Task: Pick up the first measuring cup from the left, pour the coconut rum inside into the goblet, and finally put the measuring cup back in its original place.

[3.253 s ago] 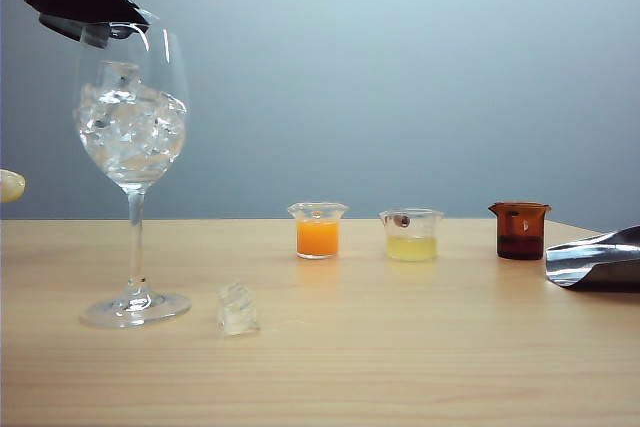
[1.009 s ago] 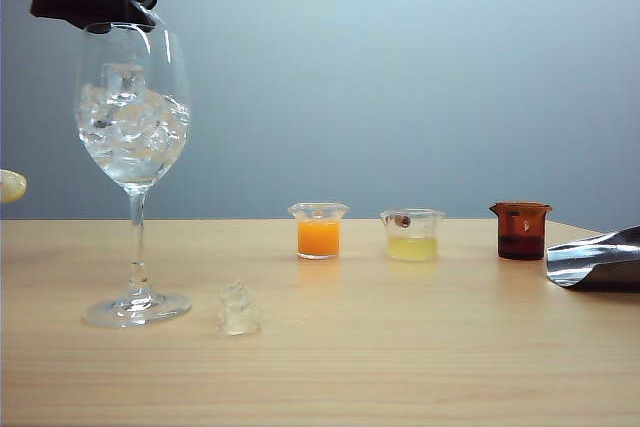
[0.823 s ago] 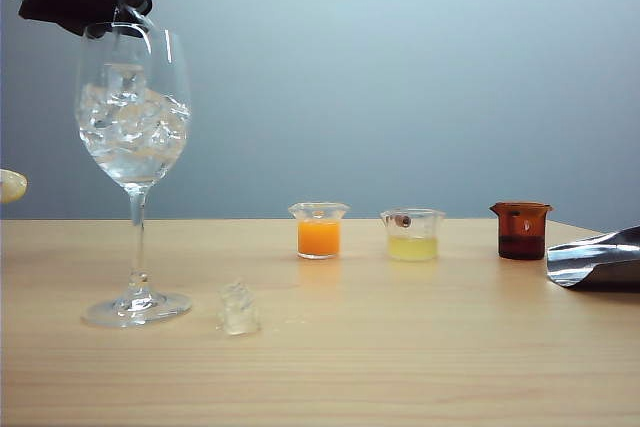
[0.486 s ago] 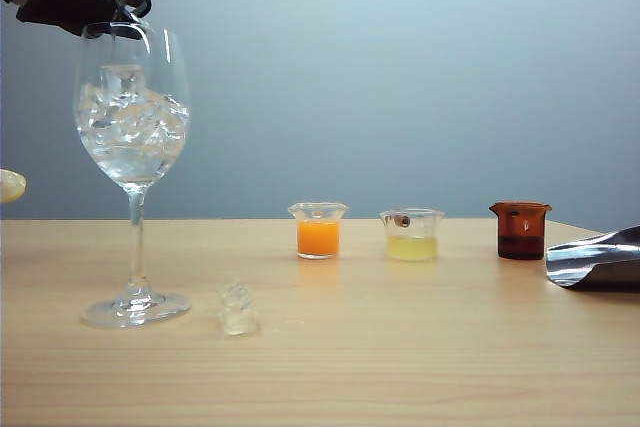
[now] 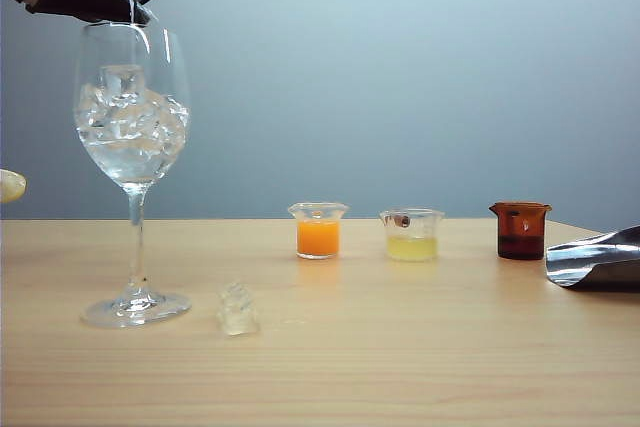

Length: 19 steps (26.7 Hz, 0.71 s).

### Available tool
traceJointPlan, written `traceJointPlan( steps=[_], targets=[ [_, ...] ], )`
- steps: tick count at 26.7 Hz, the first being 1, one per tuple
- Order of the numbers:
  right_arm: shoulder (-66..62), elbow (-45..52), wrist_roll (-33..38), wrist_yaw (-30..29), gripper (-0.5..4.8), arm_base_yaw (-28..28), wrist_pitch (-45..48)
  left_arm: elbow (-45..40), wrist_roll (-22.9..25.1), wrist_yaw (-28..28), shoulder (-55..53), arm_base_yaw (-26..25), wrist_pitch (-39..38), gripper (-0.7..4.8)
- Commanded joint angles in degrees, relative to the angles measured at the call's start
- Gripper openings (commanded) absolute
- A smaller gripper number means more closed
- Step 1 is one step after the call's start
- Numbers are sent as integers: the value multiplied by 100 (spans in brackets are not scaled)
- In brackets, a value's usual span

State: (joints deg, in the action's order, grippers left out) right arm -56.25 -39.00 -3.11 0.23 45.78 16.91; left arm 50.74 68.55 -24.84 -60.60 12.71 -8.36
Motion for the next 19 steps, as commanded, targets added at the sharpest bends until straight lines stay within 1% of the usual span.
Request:
traceJointPlan(
  steps=[1, 6, 14, 18, 19],
  targets=[
    [11, -44, -22, -15, -9, 2, 98, 26, 52, -22, 28, 4, 118, 234],
    [11, -44, -20, -15, -9, 2, 98, 26, 361, -15, 28, 4, 118, 234],
    [11, -44, -20, -15, -9, 2, 98, 26, 643, 44, 28, 4, 120, 233],
    [9, -44, -20, -15, -9, 2, 96, 26, 669, 68, 28, 4, 164, 233],
    [9, -44, -20, -15, -9, 2, 96, 26, 752, 79, 28, 4, 179, 232]
  ],
)
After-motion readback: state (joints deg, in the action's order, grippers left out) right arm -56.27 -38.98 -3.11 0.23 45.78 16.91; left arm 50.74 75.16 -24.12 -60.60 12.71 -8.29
